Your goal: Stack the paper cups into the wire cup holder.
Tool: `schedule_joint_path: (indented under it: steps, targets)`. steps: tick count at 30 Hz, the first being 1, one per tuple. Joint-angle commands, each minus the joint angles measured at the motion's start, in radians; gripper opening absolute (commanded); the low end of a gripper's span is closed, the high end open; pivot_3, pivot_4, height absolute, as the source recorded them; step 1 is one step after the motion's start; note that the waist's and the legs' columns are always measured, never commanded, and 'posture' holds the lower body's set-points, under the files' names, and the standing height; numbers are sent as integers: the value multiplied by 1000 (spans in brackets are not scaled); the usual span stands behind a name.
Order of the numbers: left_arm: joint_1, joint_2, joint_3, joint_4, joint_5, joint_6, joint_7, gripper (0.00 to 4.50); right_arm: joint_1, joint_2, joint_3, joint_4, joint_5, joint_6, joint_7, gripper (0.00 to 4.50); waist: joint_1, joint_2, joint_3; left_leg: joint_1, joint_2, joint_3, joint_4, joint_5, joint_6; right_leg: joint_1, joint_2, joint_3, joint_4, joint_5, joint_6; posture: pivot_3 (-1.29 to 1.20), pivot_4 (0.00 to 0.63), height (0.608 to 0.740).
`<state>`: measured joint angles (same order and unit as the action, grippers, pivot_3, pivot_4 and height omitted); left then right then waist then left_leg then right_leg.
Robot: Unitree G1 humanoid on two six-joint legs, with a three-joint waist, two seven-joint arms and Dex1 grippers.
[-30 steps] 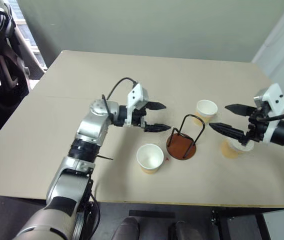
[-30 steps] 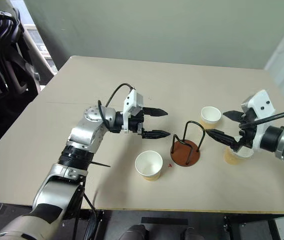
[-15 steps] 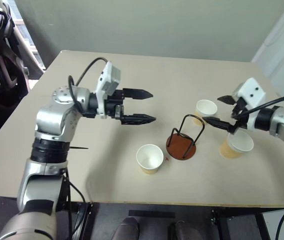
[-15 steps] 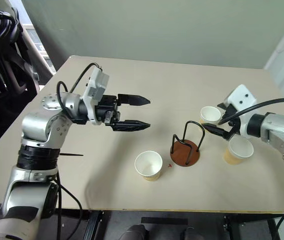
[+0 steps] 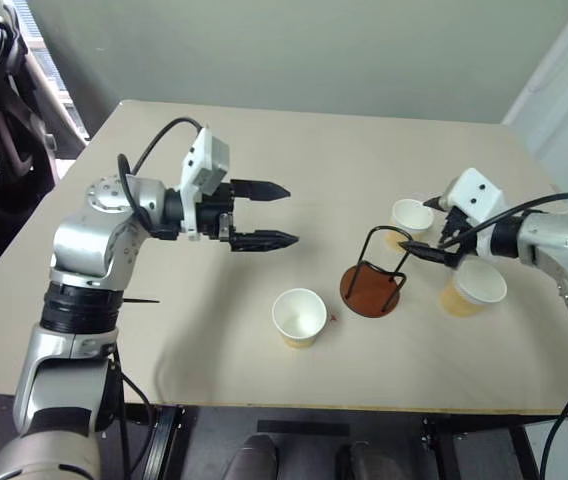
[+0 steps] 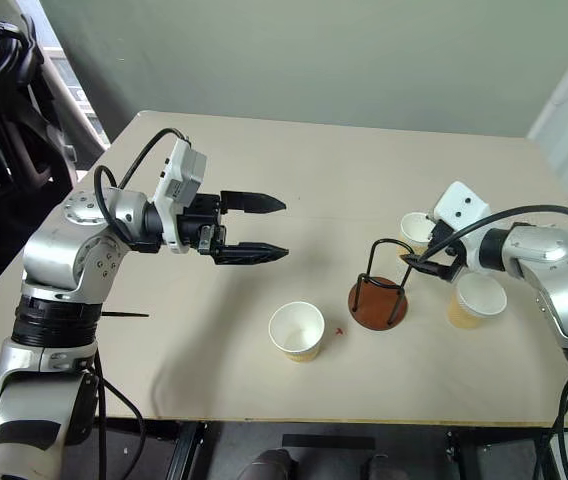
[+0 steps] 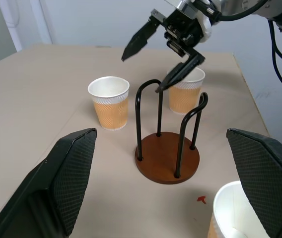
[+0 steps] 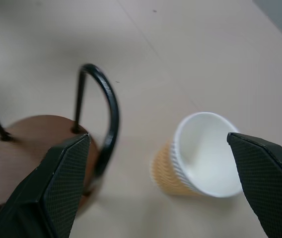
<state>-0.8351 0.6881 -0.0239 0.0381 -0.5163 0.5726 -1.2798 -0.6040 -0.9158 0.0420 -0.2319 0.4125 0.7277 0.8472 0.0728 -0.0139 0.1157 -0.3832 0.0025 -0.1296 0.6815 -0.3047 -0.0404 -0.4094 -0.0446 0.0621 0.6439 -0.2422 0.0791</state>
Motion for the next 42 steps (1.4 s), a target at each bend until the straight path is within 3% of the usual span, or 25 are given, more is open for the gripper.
schedule_joint_path:
  steps: [1, 4, 7, 14, 21, 42]
  targets:
    - [-25, 13, 17, -29, -11, 0, 3, 4483, -43, -3, -177, -102, 194, 124, 37, 4500, 0, 0, 0, 0, 0, 0, 0, 0, 0, 0, 0, 0, 0, 0, 0, 0, 150, 740]
    - [-35, 14, 13, -16, -8, -2, -6, 4483, -66, 4, -250, -138, 322, 219, 29, 4500, 0, 0, 0, -1, 0, 0, 0, 0, 0, 0, 0, 0, -1, 0, 0, 0, 150, 740]
    - [-46, 13, 6, 1, -1, -9, -15, 4483, -119, 23, -279, -101, 343, 240, -26, 4500, -1, 0, 0, 0, 0, 0, 0, 0, 0, 0, 0, 0, -1, 0, 0, 0, 150, 740]
    - [-52, 9, 0, 6, -2, -10, -20, 4483, -64, -67, -85, -6, 59, 31, -8, 4500, -2, 0, 0, 1, 0, -2, 0, 0, 0, 1, -1, 0, 0, 0, -1, 0, 150, 740]
    - [-47, 12, 2, -5, -13, 4, -24, 4483, -69, -89, 8, 126, -128, -139, 21, 4500, -5, 0, 0, 0, 0, -1, -1, 0, 0, 0, -1, 0, 0, 0, -1, 0, 150, 740]
    - [-61, 4, -3, 11, -11, 3, -33, 4483, -115, 12, 109, 296, -369, -381, 64, 4500, -5, 0, 0, 0, 0, -1, -1, 0, 0, 0, -1, 0, 0, 0, -1, 0, 150, 740]
